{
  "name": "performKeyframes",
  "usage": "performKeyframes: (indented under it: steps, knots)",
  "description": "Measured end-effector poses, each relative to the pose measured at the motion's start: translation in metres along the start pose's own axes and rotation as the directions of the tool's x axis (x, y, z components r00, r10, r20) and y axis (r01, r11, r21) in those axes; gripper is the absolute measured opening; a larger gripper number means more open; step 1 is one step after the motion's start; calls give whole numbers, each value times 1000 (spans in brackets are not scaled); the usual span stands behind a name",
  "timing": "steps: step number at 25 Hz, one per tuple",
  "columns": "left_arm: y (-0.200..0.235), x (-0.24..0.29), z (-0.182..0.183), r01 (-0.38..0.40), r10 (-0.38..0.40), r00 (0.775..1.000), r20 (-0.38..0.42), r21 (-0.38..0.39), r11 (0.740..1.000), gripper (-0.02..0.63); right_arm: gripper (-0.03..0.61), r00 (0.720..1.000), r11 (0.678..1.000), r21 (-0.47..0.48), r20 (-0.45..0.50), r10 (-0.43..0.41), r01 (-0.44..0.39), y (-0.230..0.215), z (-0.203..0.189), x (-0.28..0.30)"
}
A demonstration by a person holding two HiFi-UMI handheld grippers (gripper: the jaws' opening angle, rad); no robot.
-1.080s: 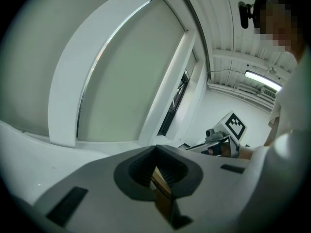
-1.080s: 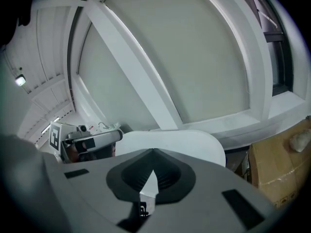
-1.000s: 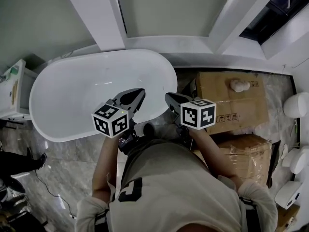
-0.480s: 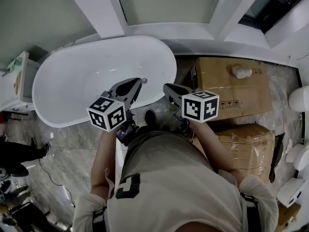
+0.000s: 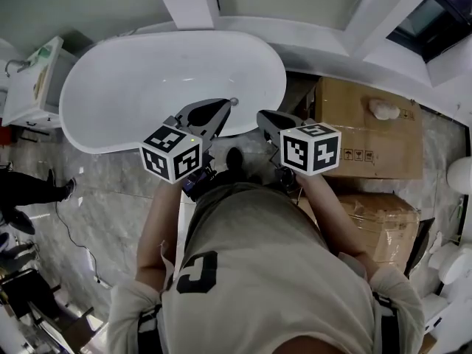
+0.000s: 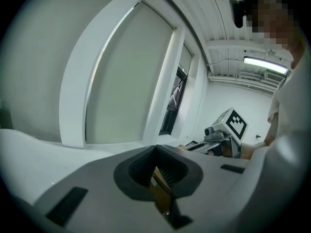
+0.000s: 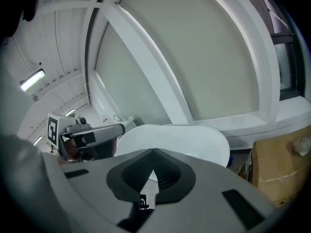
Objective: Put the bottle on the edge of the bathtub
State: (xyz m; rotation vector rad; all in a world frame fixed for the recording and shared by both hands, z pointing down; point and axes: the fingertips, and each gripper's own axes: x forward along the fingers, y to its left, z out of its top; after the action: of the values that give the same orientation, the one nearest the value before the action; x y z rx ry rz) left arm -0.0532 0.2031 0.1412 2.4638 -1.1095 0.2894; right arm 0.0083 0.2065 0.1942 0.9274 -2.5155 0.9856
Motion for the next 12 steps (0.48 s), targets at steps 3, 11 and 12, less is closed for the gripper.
performKeyframes:
  steps: [3,11,12]
  knots:
    - [-4,-7,-2,-16,16,1000,-16,12,1000,57,26,1000,1000,7,4,15,-15,3,-3,-5]
    - [-6,-14,-5,-22,25,996,-83,42,999,57,26,1000,997,74,24,20,-21,-1,-13,-13]
    - [-5,-15,-7,-19,23,995,-96,46,999,57,26,999,997,78,28,17,-19,-1,-13,-13]
